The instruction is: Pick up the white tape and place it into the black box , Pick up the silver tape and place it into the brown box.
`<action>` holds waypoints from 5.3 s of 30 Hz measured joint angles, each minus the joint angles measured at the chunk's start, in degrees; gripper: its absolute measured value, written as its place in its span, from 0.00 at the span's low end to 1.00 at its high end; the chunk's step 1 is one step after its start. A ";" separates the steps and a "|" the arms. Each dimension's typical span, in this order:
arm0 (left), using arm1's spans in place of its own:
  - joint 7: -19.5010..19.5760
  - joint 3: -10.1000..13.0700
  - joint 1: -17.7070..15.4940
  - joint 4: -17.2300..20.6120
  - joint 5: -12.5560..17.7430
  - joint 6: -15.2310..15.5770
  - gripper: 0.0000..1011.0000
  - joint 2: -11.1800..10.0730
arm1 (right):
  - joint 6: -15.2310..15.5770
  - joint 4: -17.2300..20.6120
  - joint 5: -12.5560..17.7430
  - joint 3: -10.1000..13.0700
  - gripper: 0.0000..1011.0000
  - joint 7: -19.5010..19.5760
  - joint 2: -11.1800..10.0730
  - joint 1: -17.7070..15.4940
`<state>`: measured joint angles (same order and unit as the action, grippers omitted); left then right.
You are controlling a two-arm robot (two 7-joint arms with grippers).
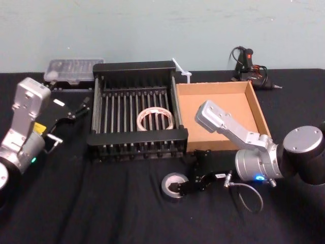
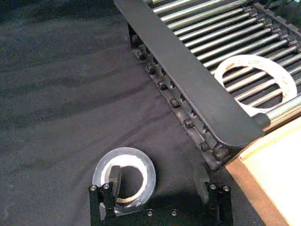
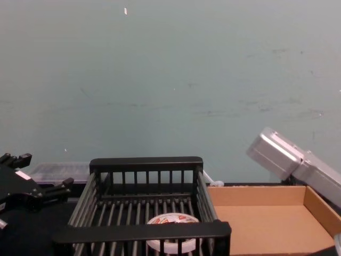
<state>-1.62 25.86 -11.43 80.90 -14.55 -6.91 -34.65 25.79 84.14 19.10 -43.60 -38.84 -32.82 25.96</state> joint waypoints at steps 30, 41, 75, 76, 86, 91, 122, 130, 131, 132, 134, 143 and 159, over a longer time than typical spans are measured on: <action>0.00 0.00 0.00 0.00 0.00 0.00 0.99 0.00 | -0.14 -0.24 -0.10 0.04 0.90 -0.22 0.10 -0.03; 0.00 0.00 0.00 0.00 0.00 0.00 0.99 0.00 | -0.15 -0.20 -0.06 0.04 0.60 -0.16 0.11 -0.02; 0.00 0.00 0.00 0.00 0.00 0.00 0.99 0.00 | -0.35 -0.11 0.19 0.43 0.15 -0.17 0.04 -0.22; 0.00 0.00 0.00 0.00 0.00 0.00 0.99 0.00 | -0.46 0.09 0.48 0.70 0.15 -0.20 -0.08 -0.38; 0.00 0.00 0.00 0.00 0.00 0.00 0.99 0.00 | -0.50 2.89 2.88 3.23 0.15 0.47 -2.09 -1.66; 0.00 0.00 0.00 0.00 0.00 0.00 0.99 0.00 | -0.21 4.42 3.60 4.78 0.15 1.93 -3.66 -2.41; 0.00 0.00 0.00 0.00 0.00 0.00 0.99 0.00 | 3.69 -3.39 3.19 14.16 0.15 13.29 0.33 -0.33; 0.00 0.00 0.00 0.00 0.00 0.00 0.99 0.00 | 4.72 -6.29 2.06 15.55 0.15 15.55 2.85 0.81; 0.00 0.00 0.00 0.00 0.00 0.00 0.99 0.00 | 4.84 -6.74 1.88 15.77 0.15 15.76 3.20 0.95; 0.00 0.00 0.00 0.00 0.00 0.00 0.99 0.00 | 4.88 -6.91 1.80 15.86 0.15 15.81 3.36 1.02; 0.00 0.00 0.00 0.00 0.00 0.00 0.99 0.00 | 5.05 -7.44 1.54 16.16 0.15 15.95 3.79 1.19; 0.00 0.00 0.00 0.00 0.00 0.00 0.99 0.00 | 5.17 -8.01 1.10 16.73 0.15 16.17 4.42 1.25; 0.00 0.00 0.00 0.00 0.00 0.00 0.99 0.00 | 5.16 -7.84 1.16 16.53 0.29 16.05 4.26 1.22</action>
<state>-1.62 25.86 -11.43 80.90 -14.55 -6.91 -34.65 30.95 76.30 20.27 -27.08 -22.80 -28.56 27.18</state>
